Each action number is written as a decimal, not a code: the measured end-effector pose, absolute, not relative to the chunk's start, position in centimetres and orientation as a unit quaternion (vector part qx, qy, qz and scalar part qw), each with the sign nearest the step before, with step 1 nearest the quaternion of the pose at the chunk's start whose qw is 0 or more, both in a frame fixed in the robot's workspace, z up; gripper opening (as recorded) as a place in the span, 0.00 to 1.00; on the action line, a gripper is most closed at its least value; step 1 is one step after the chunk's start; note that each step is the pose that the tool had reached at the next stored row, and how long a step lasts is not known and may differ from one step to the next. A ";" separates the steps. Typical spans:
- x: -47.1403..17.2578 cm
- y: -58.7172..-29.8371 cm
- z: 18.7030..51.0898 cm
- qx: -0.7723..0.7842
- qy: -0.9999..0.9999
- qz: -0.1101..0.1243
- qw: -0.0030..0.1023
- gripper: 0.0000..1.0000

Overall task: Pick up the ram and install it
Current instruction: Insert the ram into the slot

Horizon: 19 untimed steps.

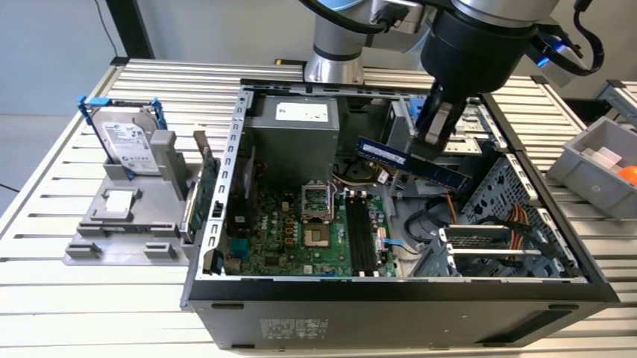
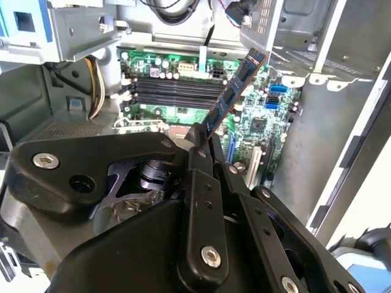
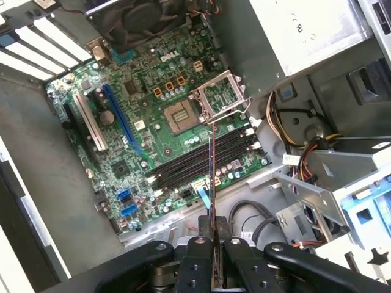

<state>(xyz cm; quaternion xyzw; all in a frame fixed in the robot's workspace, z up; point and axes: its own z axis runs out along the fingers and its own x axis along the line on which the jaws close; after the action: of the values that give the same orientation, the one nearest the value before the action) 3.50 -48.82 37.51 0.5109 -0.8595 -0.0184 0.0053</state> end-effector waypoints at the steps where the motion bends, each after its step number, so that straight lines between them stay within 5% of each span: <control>1: 3.5 -48.8 37.5 0.507 -0.862 -0.018 0.005 0.00; 19: 3.5 -48.8 37.5 0.437 -0.899 -0.019 0.004 0.00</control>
<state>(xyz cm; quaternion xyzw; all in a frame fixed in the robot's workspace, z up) 3.50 -48.82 37.45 0.4369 -0.8993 -0.0188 0.0038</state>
